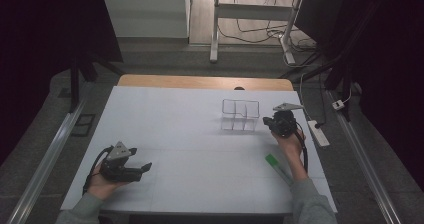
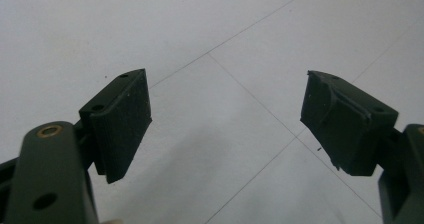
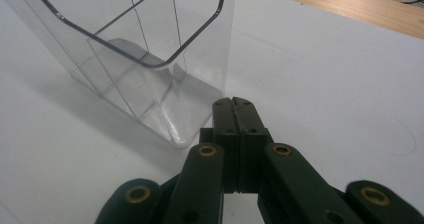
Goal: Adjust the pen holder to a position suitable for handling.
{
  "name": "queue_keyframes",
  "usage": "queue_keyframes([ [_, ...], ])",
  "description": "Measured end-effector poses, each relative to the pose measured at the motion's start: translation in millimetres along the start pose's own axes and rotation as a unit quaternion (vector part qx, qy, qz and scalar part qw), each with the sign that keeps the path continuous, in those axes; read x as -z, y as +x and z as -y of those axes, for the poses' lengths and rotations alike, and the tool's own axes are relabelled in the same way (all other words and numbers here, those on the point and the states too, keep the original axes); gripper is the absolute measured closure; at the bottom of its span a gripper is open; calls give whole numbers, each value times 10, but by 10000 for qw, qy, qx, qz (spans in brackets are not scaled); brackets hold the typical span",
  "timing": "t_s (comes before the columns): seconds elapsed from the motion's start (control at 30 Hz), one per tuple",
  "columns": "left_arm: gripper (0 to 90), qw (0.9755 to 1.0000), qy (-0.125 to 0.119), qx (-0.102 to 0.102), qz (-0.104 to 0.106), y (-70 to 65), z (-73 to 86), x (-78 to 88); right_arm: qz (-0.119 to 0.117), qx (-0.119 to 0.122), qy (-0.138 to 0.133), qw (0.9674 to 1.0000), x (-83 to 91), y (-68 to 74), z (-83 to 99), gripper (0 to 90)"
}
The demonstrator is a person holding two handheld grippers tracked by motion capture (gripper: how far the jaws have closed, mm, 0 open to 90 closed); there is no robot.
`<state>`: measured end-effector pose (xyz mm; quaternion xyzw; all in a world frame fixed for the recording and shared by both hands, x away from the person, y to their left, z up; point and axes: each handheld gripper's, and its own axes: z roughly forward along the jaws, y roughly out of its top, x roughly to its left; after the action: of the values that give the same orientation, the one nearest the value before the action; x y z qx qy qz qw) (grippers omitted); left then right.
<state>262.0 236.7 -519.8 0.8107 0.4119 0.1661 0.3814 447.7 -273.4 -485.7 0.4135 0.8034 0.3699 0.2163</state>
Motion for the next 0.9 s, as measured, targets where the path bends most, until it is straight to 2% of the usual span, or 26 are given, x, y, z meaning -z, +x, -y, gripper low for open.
queue_keyframes([
  [0.9, 200, 10000, 11, -14, -2, 2, 2, -5, -147, 42, 42, 9999, -218, 12, -89, 893],
])
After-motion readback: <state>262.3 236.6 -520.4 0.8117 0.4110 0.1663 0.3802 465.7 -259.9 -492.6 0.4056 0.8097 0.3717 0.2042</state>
